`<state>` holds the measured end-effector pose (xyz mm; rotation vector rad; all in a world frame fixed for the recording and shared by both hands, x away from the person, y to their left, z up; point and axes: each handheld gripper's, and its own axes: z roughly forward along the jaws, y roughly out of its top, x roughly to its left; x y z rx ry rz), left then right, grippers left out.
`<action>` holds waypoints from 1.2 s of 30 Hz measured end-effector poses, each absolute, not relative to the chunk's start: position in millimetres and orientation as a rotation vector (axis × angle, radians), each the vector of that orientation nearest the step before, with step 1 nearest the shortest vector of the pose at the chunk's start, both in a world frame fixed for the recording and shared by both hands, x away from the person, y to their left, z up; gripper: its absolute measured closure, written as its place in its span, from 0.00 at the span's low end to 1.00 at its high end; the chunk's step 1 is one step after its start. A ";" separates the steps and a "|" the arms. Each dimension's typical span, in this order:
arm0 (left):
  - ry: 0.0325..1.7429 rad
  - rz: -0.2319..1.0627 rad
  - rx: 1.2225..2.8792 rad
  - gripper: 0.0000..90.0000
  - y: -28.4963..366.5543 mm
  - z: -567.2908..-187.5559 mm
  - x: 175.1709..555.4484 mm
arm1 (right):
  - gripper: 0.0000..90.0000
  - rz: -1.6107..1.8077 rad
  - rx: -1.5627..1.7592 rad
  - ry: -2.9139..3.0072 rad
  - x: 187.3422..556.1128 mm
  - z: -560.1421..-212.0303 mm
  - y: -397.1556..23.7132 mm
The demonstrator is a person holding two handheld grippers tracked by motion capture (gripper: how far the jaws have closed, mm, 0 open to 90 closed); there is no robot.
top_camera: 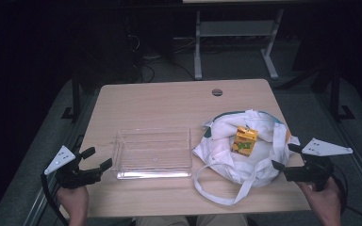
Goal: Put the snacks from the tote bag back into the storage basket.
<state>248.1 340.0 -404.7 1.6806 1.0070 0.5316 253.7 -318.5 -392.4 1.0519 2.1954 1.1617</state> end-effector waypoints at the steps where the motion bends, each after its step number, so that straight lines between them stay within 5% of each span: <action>1: 1.009 0.531 1.678 0.14 340.0 -404.8 247.9 | 0.16 1.163 1.051 2.196 253.8 -392.4 -318.4; 36: 1.024 0.544 1.663 0.14 343.8 -404.6 245.8 | 0.15 1.127 0.998 2.351 286.2 -369.9 -308.3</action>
